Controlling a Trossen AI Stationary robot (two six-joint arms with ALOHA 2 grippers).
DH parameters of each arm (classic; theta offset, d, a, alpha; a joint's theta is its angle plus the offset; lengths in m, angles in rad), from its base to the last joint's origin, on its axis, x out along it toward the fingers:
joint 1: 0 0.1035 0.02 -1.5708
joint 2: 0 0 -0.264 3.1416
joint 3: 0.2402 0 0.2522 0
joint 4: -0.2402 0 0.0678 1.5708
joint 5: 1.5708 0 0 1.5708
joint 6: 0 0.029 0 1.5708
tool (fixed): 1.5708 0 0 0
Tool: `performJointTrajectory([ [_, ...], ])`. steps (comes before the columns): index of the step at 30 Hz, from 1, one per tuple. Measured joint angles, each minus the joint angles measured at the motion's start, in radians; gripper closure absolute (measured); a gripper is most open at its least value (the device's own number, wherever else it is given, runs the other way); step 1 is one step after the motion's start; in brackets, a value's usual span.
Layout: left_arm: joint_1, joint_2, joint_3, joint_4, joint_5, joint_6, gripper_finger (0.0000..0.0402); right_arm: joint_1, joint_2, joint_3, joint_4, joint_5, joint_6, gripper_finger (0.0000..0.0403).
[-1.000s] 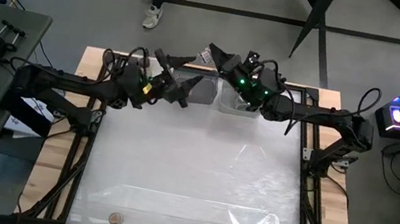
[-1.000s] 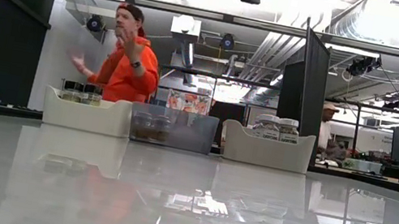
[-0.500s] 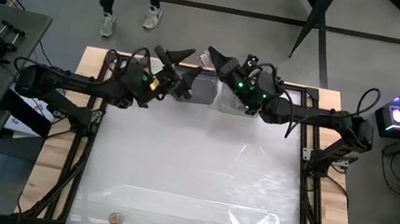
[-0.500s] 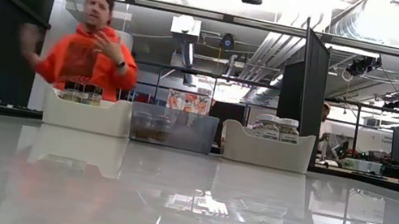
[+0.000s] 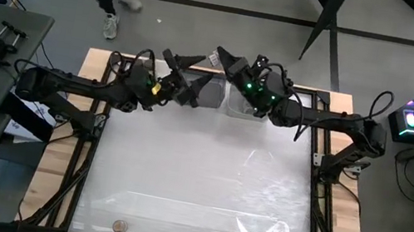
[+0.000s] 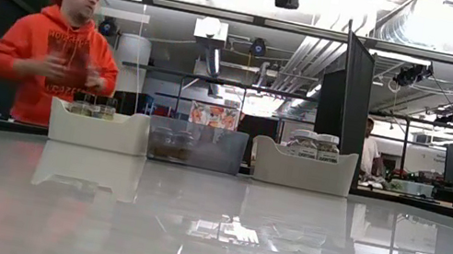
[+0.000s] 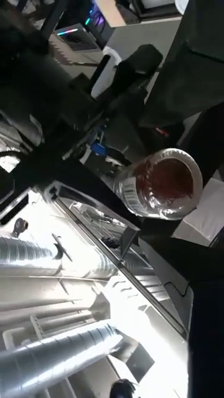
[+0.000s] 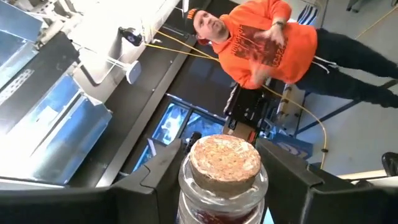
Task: Sort spices by type
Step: Put the right brown seasoning bottle into the black bin
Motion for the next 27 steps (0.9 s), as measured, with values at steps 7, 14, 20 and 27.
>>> performJointTrajectory([
  [7, 0.021, 0.000, 0.000, 0.002, 0.011, -0.009, 0.0116, 0.017, 0.000, 0.000, 0.001, -0.003, 0.016, 0.0231],
  [14, 0.020, 0.000, 0.000, 0.004, 0.023, -0.006, 0.0116, 0.023, 0.000, 0.000, 0.001, -0.003, 0.025, 0.0231],
  [20, 0.020, 0.004, 0.000, 0.005, 0.059, -0.041, 0.0116, 0.031, 0.000, 0.000, -0.003, -0.010, 0.025, 0.0231],
  [27, 0.020, 0.029, 0.001, 0.011, 0.063, -0.050, 0.0117, 0.034, 0.000, 0.000, -0.036, -0.011, 0.027, 0.0231],
])
